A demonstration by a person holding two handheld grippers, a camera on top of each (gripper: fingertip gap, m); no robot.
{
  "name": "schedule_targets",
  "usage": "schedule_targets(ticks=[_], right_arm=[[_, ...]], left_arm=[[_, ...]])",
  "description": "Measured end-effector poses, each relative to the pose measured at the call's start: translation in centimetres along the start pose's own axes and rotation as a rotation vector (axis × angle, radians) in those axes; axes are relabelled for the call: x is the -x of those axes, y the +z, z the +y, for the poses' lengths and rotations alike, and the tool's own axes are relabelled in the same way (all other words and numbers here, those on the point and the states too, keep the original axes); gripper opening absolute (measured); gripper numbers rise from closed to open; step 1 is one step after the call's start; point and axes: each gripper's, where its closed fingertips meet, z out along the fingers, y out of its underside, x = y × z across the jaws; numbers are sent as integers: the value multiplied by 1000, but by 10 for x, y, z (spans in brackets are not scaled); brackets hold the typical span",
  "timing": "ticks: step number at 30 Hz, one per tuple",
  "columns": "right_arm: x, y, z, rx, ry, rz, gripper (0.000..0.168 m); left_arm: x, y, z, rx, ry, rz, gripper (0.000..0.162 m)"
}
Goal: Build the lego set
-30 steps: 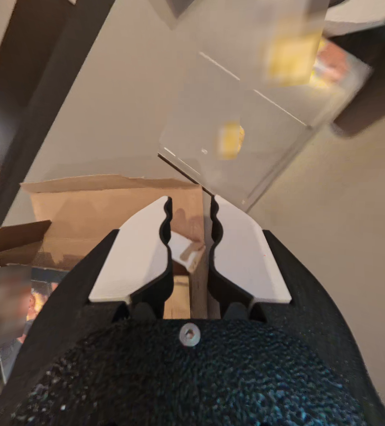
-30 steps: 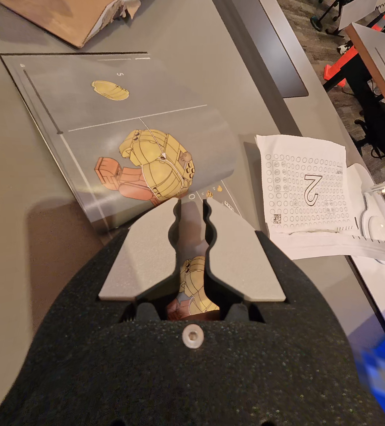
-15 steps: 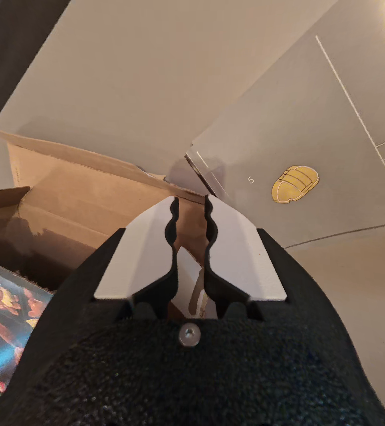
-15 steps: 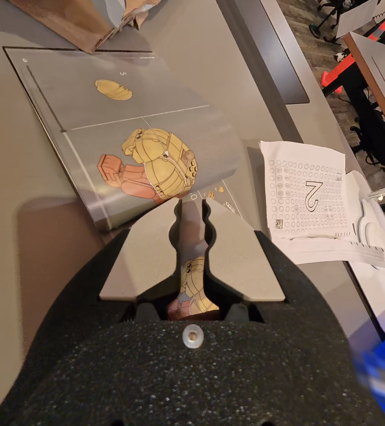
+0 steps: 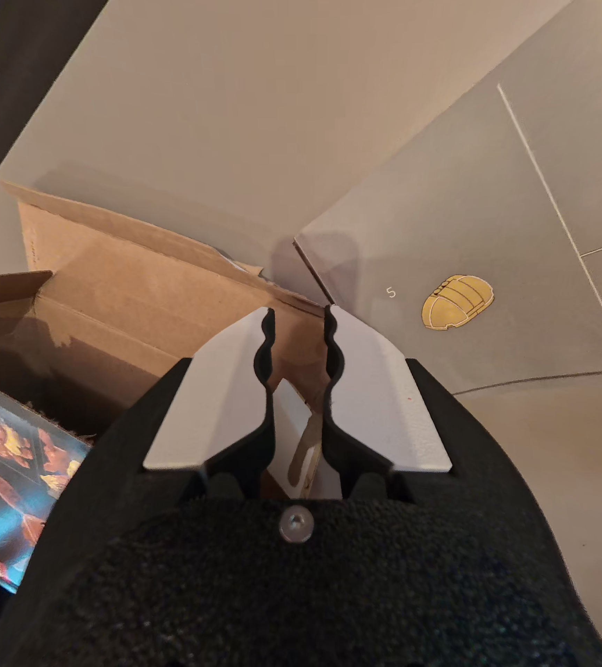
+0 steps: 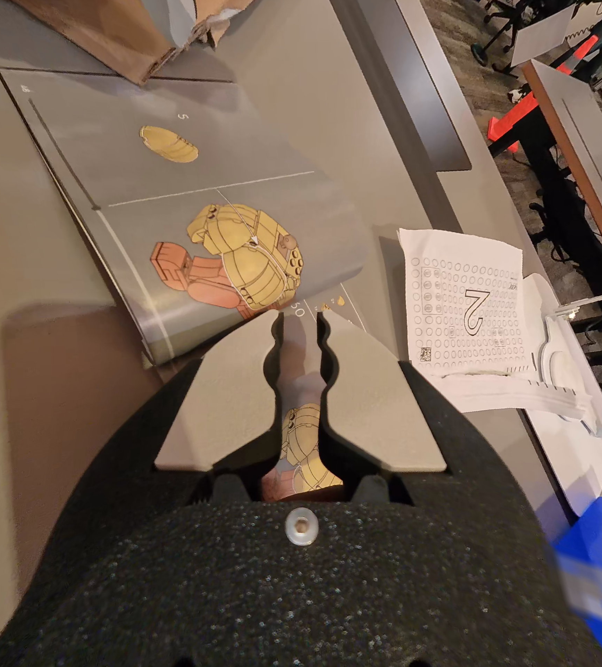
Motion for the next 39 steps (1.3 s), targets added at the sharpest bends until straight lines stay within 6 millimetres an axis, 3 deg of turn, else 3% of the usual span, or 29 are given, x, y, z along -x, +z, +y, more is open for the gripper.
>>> schedule_targets(ticks=[13,16,22,32,39], right_arm=[[0,-1,0,11,-7,11,17],[0,-1,0,11,-13,15,16],[0,-1,-1,12,-16,15,16],[-1,-2,-3,10,-16,21,16],[-1,-2,-4,8,-19,24,16]], left_arm=[[0,5,3,-26,-88,-95,36],[-2,5,0,-62,-73,-106,17],[-3,-3,-2,-128,-56,-114,9],[-37,-34,-6,-270,-42,10,7],[-54,-19,-1,-221,6,15,7]])
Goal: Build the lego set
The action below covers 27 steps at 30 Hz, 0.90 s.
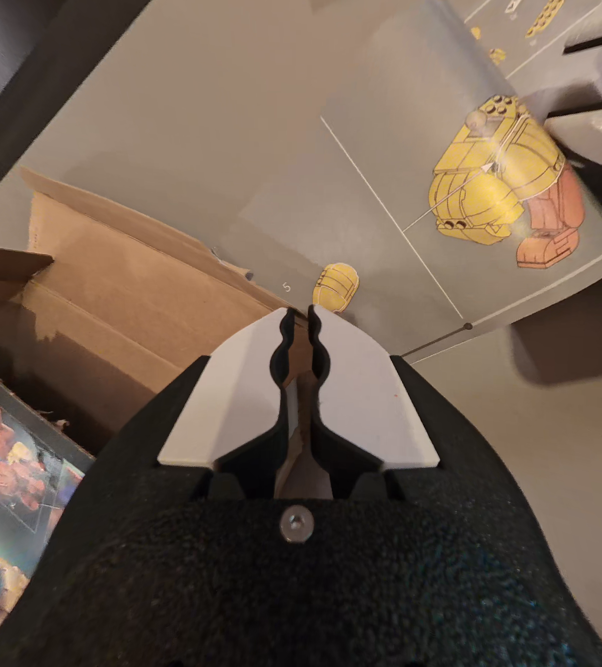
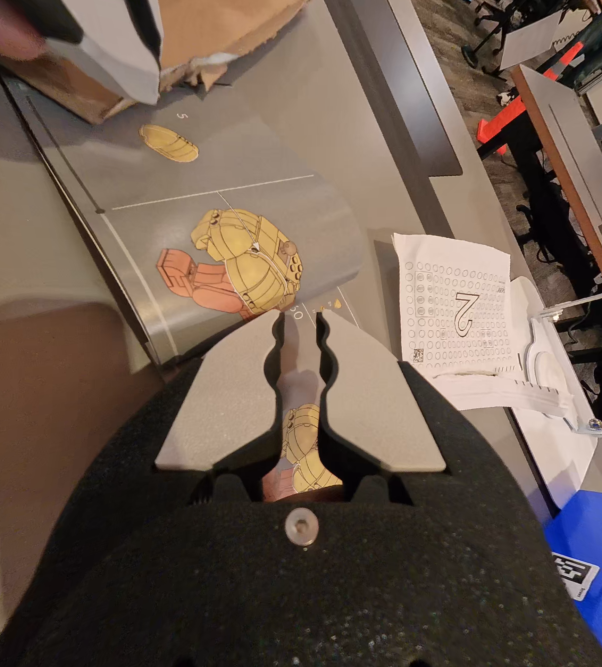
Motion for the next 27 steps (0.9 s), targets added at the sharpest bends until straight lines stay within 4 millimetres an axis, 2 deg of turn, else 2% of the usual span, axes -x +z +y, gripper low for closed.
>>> schedule_targets(ticks=[6,10,16,22,27], right_arm=[[-5,-3,1,-13,0,-7,18],[-11,-8,-6,-62,48,-30,18],[4,-5,-16,-93,16,-75,19],[7,-1,-24,-77,-6,-68,18],[9,1,-25,-64,-9,-68,17]], left_arm=[[-2,4,1,13,13,-5,8],[-2,4,1,11,14,0,8],[-1,2,1,9,14,-1,7],[1,-4,5,17,12,1,7],[-2,-1,7,38,33,-8,7]])
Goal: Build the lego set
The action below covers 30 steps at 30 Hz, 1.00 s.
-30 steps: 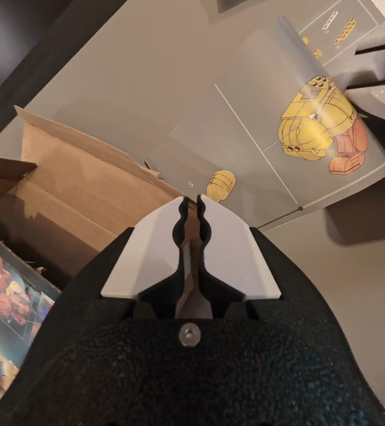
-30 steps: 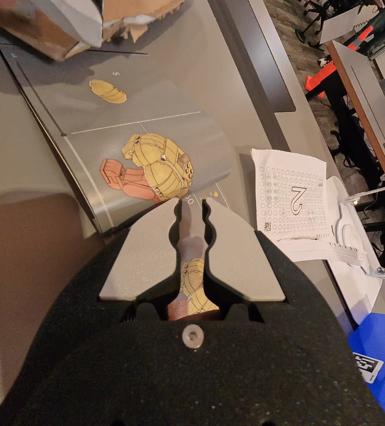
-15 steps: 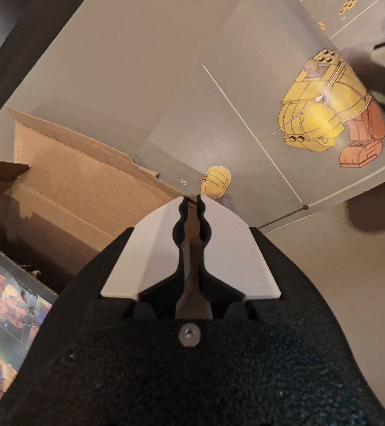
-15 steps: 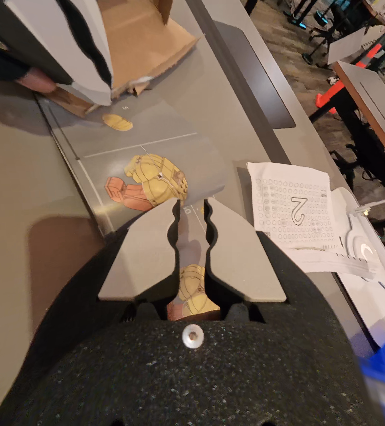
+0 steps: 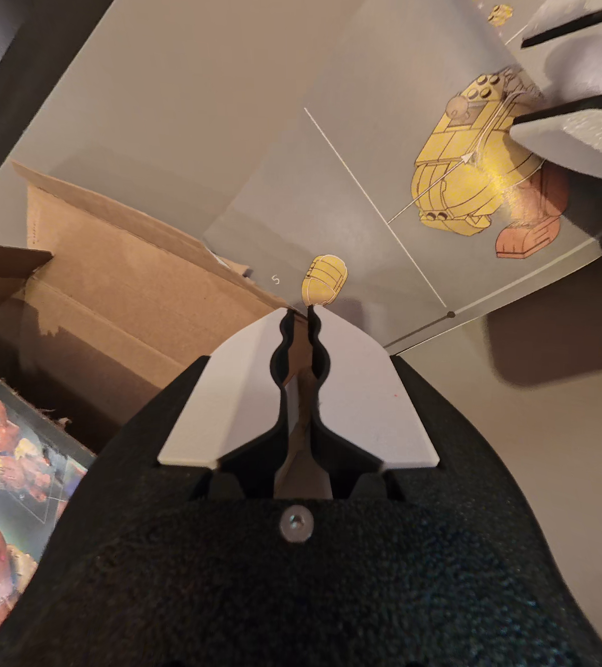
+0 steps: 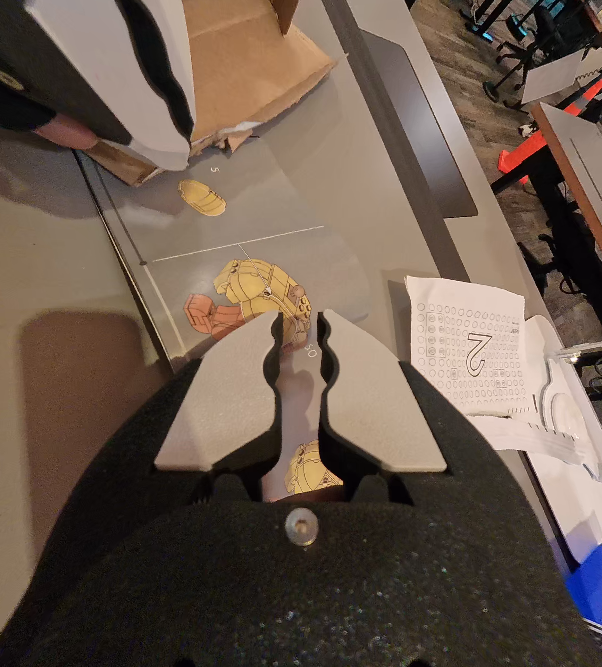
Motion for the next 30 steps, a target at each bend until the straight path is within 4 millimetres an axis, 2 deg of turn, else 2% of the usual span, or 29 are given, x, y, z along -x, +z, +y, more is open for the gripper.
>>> schedule_targets(ticks=[10,15,25,30], right_arm=[[0,-1,0,-6,1,8,17],[-1,-2,1,-16,34,-3,17],[-9,-6,3,-44,113,-13,19],[-17,-24,2,-84,176,-2,19]], left_arm=[[-3,3,1,-2,7,14,9],[-3,0,-5,-50,-9,22,19],[-2,-28,-46,-385,-93,70,21],[-12,-50,-72,-611,-95,112,21]])
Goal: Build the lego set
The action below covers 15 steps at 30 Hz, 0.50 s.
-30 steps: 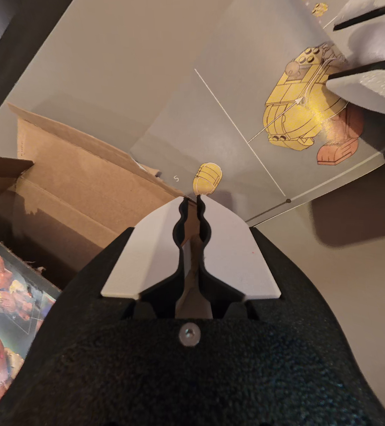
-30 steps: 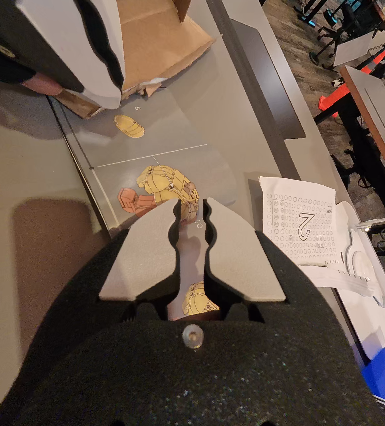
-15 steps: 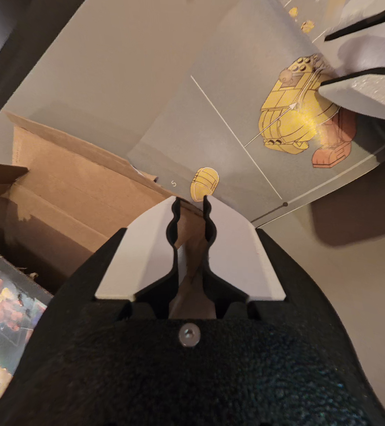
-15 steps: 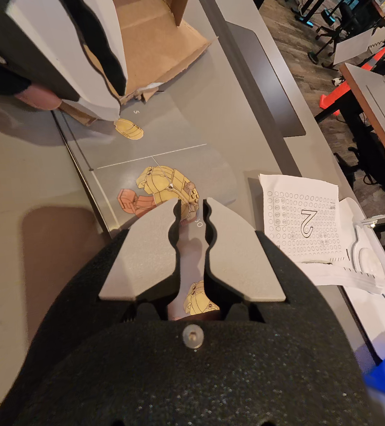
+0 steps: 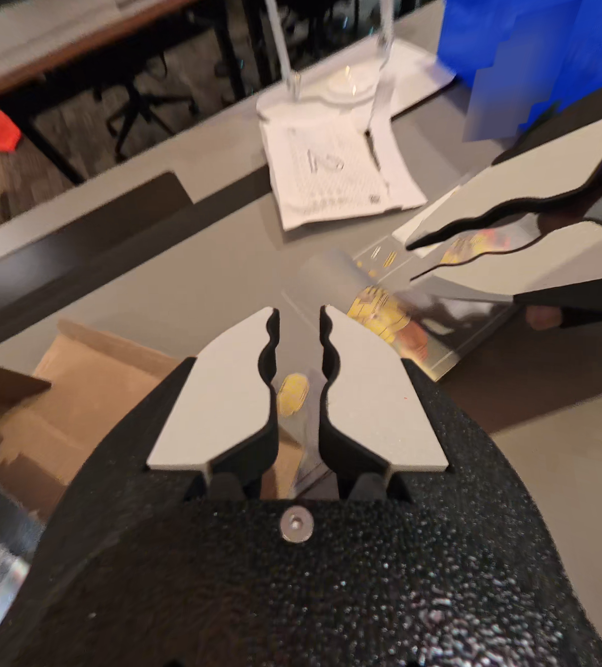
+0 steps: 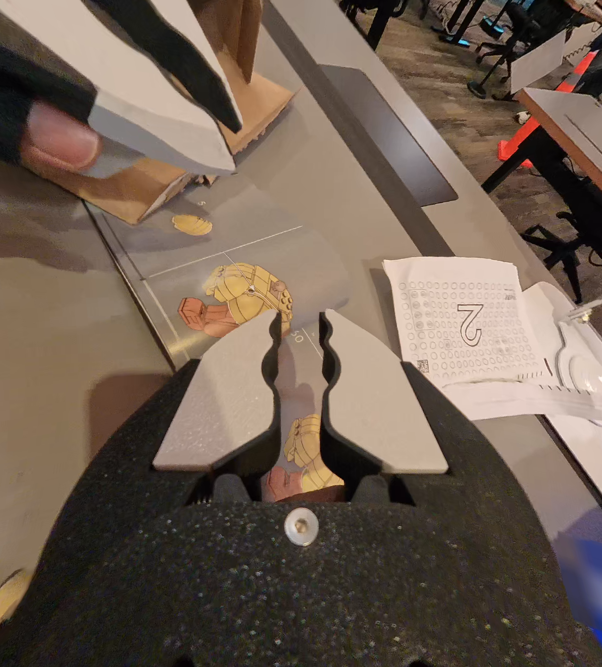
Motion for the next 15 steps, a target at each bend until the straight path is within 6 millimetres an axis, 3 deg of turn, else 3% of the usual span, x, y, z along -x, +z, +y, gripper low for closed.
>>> schedule_targets(ticks=[3,8,12,15], right_arm=[[-2,-19,-2,-25,69,-5,19],[3,-65,10,-49,260,-59,18],[10,-103,41,-31,389,-93,16],[11,-133,59,-101,525,-115,10]], left_arm=[[-26,2,-21,-150,-23,89,20],[-98,-3,-47,-347,-23,367,9],[-149,-8,-47,-371,39,554,0],[-175,-9,-40,-353,101,642,0]])
